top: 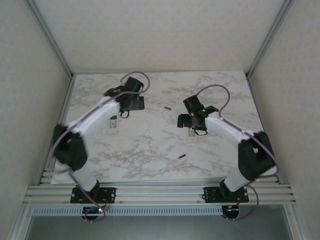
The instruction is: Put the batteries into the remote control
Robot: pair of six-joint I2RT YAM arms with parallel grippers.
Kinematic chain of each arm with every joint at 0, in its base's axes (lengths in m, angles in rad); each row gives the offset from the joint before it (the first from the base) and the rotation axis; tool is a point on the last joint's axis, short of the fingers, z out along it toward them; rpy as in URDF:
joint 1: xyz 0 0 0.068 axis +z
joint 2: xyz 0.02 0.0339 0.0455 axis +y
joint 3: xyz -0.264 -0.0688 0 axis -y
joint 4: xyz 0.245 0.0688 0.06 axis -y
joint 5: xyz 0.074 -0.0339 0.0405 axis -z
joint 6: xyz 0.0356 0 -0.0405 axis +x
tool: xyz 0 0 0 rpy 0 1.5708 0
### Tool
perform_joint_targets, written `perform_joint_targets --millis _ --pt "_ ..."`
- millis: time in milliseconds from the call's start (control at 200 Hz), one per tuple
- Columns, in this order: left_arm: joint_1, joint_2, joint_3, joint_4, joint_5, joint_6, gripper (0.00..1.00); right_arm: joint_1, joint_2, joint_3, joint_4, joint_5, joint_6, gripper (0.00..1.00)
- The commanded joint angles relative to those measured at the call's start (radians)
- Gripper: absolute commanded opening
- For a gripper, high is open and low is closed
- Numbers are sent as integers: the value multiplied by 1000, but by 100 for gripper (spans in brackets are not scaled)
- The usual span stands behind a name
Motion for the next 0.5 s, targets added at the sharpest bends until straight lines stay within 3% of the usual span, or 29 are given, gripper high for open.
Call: perform_joint_targets --millis 0,150,355,496 --pt "9 -242 -159 209 219 -78 100 -8 123 61 -79 90 -51 91" --pt "12 -449 -343 281 292 -147 100 -26 250 94 -75 99 -88 89" --pt "14 -542 -479 298 316 -205 99 -34 235 31 35 -138 -88 64" --pt "16 -542 -528 392 417 -262 99 -34 194 2 59 -189 -81 53"
